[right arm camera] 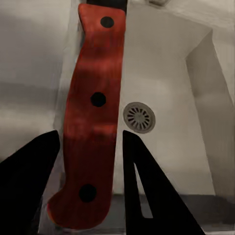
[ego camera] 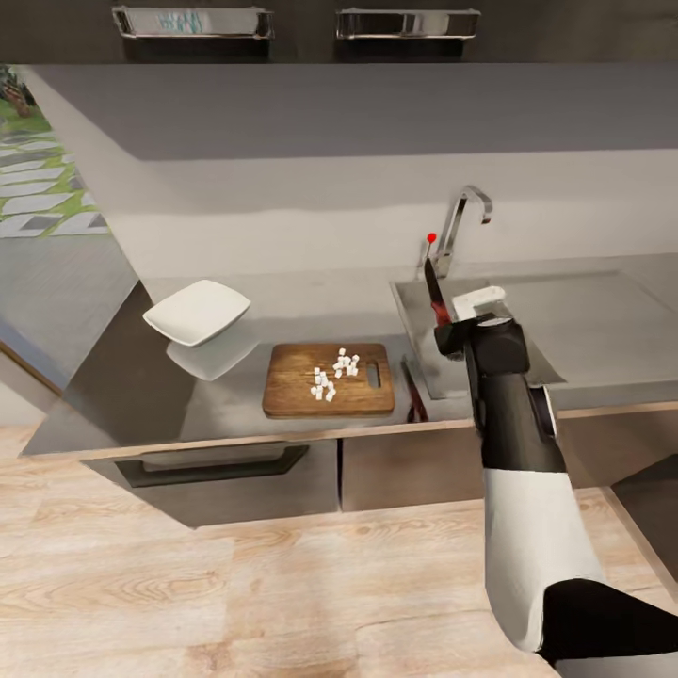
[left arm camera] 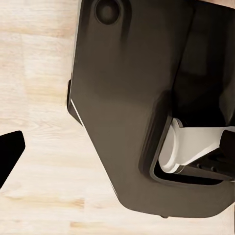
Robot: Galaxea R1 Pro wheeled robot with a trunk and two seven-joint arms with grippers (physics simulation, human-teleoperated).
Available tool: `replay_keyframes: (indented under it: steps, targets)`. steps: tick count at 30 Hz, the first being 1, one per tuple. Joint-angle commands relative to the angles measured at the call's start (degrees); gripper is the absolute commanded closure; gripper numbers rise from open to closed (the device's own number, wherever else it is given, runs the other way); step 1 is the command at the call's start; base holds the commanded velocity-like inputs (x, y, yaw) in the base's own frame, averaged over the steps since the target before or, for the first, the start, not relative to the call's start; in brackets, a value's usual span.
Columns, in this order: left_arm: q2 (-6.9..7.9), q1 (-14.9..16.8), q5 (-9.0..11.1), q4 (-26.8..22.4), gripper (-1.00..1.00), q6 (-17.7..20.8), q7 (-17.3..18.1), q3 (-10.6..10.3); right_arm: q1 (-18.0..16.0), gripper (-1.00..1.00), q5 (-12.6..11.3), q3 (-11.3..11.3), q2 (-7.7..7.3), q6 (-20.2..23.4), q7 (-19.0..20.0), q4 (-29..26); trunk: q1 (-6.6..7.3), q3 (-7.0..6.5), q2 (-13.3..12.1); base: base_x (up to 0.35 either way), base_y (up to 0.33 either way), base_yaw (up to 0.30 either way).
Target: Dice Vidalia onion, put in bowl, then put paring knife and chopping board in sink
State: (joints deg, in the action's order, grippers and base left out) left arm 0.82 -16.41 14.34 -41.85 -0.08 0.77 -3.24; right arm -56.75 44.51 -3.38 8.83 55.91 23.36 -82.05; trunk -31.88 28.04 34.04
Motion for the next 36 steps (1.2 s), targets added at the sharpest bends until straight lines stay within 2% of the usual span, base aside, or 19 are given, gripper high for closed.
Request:
replay_keyframes:
  steps: [1,4,9,13,15,29,36]
  targets:
    - [0.06,-0.03,0.6,-0.09,-1.0,-0.01,0.02,-0.2,-1.08,1.0,0.6,-0.43,0.01,0.07,0.66,2.26,-0.03,0.06,0.07,0.182,-0.175,0.0]
    - [0.06,-0.02,0.6,0.31,-1.0,-0.01,-0.06,-0.19,-2.73,1.0,0.58,-1.26,-0.1,-0.29,0.62,10.15,-0.03,0.06,0.07,0.156,-0.18,0.0]
    - [0.06,-0.02,0.6,0.52,-1.0,-0.01,-0.07,-0.19,-2.92,1.0,0.58,-1.81,-0.17,-0.7,0.63,16.3,-0.03,0.06,0.07,0.086,-0.205,0.0]
    - [0.06,-0.02,0.6,0.54,-1.0,-0.01,-0.07,-0.19,-2.93,1.0,0.58,-8.47,-0.23,-2.83,0.64,18.73,-0.03,0.06,0.07,0.072,-0.214,0.0]
    - [0.01,-0.05,0.6,0.54,-1.0,-0.01,-0.07,-0.2,-2.93,1.0,0.58,-9.59,-0.29,-3.67,0.64,19.69,-0.03,0.06,0.07,0.071,-0.23,0.0]
    - [0.01,-0.02,0.6,0.51,-1.0,-0.01,-0.07,-0.19,-2.93,1.0,0.58,-9.98,0.04,-4.02,0.55,26.52,-0.03,0.06,0.07,0.209,-0.228,0.0]
    - [0.05,-0.02,0.67,0.54,-1.0,-0.01,-0.03,-0.19,-2.93,1.0,0.58,-9.86,0.22,-5.12,0.55,29.46,-0.03,0.06,0.07,0.096,-0.05,0.0]
